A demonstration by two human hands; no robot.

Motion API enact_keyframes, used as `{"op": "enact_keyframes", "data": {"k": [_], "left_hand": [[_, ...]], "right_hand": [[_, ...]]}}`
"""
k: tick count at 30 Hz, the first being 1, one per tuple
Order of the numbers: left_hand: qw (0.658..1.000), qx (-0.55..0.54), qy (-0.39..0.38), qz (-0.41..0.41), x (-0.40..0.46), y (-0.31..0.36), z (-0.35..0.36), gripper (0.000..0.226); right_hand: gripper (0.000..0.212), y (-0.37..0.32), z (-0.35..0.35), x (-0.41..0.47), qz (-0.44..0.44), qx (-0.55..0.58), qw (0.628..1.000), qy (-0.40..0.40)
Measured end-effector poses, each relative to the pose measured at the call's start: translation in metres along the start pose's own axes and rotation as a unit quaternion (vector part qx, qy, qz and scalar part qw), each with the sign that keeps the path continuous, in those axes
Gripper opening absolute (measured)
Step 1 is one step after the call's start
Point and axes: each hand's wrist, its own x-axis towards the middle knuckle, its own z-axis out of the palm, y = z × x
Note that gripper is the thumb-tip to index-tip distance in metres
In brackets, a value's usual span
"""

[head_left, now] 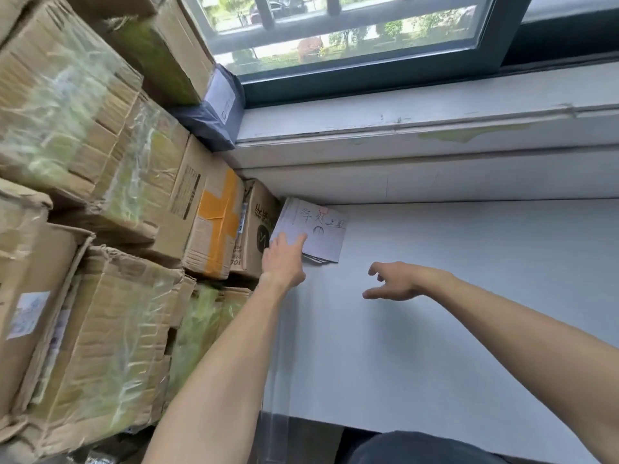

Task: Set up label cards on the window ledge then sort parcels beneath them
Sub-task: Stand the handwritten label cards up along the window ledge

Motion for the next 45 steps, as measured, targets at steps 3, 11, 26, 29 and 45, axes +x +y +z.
{"op": "enact_keyframes", "data": {"k": [3,11,26,29,45], "left_hand": [[0.999,0.030,-0.022,-0.008,0.034,-0.001,-0.005,0.096],[0.991,0.121,-0.028,0.058,0.084,-0.008,0.006,0.111],[0.992,-0.067,-0.031,0.104,0.060,0.050,0.052,0.104],[0.974,-0.216,-0.044,0.046,0.058,0.058,0.056,0.104],[0.942,-0.327,-0.079,0.011,0.039,0.066,0.062,0.084]], "right_hand": [[0.082,-0.004,-0.006,0.017,0.001,0.019,1.000,0.001],[0.077,-0.004,-0.009,0.040,0.002,0.029,1.000,0.000],[0.071,0.019,0.001,0.041,0.020,0.061,0.992,0.111],[0.083,0.025,-0.003,0.047,0.027,0.103,0.985,0.136],[0.040,0.028,0.010,0.054,0.017,0.258,0.952,0.164]]}}
